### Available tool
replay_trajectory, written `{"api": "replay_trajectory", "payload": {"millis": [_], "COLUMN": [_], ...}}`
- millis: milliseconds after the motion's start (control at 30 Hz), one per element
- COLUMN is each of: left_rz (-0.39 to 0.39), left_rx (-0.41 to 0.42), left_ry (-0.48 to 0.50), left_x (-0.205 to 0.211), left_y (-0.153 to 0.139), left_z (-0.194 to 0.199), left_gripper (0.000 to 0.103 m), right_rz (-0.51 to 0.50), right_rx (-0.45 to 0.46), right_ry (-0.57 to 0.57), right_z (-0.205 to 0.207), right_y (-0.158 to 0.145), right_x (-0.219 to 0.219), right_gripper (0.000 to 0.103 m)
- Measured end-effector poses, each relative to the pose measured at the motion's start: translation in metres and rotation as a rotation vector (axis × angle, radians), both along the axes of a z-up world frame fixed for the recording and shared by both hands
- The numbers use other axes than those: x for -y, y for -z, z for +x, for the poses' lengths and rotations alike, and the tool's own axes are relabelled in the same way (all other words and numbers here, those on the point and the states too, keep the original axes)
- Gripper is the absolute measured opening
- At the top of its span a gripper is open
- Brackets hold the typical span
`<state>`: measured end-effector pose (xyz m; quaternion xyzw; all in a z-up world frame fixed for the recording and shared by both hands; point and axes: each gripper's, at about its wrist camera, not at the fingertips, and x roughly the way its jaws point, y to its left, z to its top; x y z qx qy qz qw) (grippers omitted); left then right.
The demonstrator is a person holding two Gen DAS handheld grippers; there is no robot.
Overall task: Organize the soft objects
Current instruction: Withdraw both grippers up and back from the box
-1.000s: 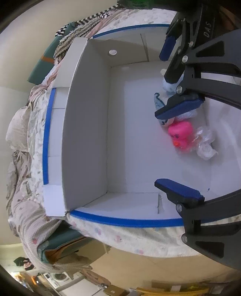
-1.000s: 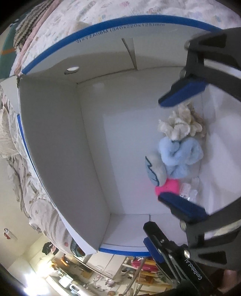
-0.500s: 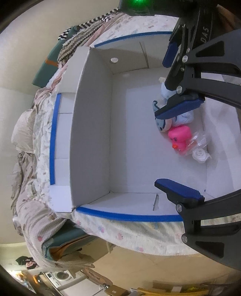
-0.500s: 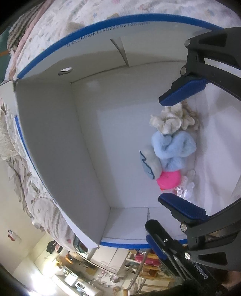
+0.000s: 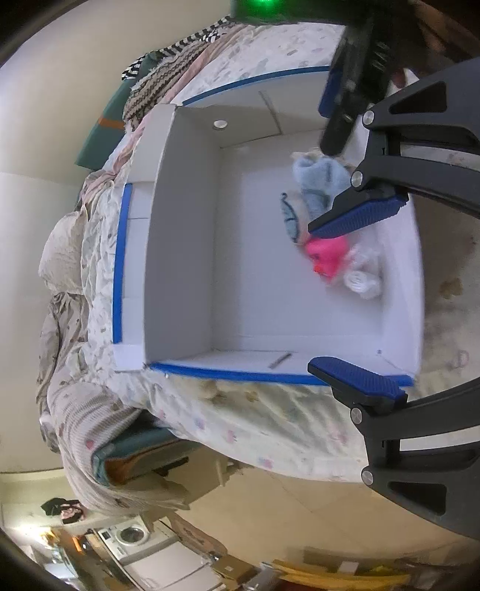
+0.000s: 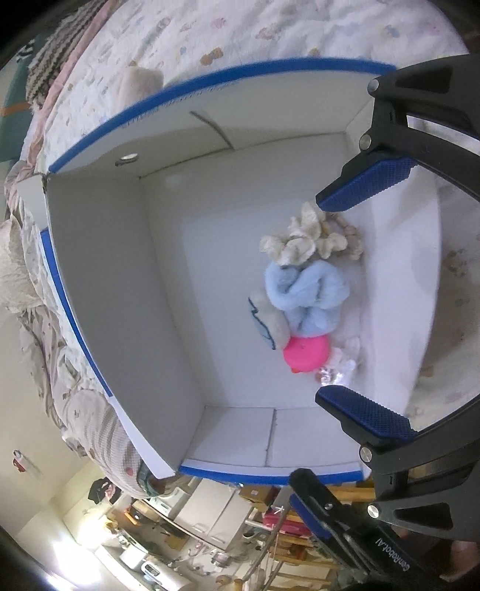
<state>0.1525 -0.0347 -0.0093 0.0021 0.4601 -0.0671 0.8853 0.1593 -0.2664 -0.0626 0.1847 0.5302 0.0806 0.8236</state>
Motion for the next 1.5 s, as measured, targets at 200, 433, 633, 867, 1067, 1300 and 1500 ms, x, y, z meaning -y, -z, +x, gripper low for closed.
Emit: {"api": "replay_trajectory", "payload": {"millis": [200,433,633,867,1067,1300,1500], "left_rz": [0.039,0.047,0.020,-0.021,-0.053,-0.128,-0.077], "left_rx": [0.011,-0.017,-0.091,-0.135,-0.188,-0.274,-0.334], "left_ry": [0.008,-0.036,-0.121,-0.256,-0.255,-0.206,-0.119], "left_x": [-0.012,-0.041,-0.075,-0.102,-0.096,-0.071,-0.028], "left_y": [0.004,0.018,0.036,0.048,0.062,0.089,0.114], "left_z": [-0.030,-0.052,-0.056,-0.055,-0.049,-0.035,-0.022], "left_gripper": [0.064,0.064,0.064,0.064,0.064,0.064,0.064], "right_rz": [0.025,-0.015,-0.039,-0.052,-0.029,0.030,0.045], "right_rx": [0.011,0.032,0.053,-0.035,-0.110,-0.177,-0.198], "right_ry": [0.015,-0.002,-0.019,-0.062,-0.041,-0.015,-0.005], "right_z": [-0.019,-0.046,-0.068,-0.076,-0.074,-0.068,-0.067], "right_y": [-0.008,-0.012,-0.016,0.005,0.023,0.037,0.042], "right_x": [0.009,0.007,0.000,-0.018,-0.018,-0.014,-0.009], "right_gripper": [0.101,0.101,0.101,0.101,0.101,0.101,0.101]}}
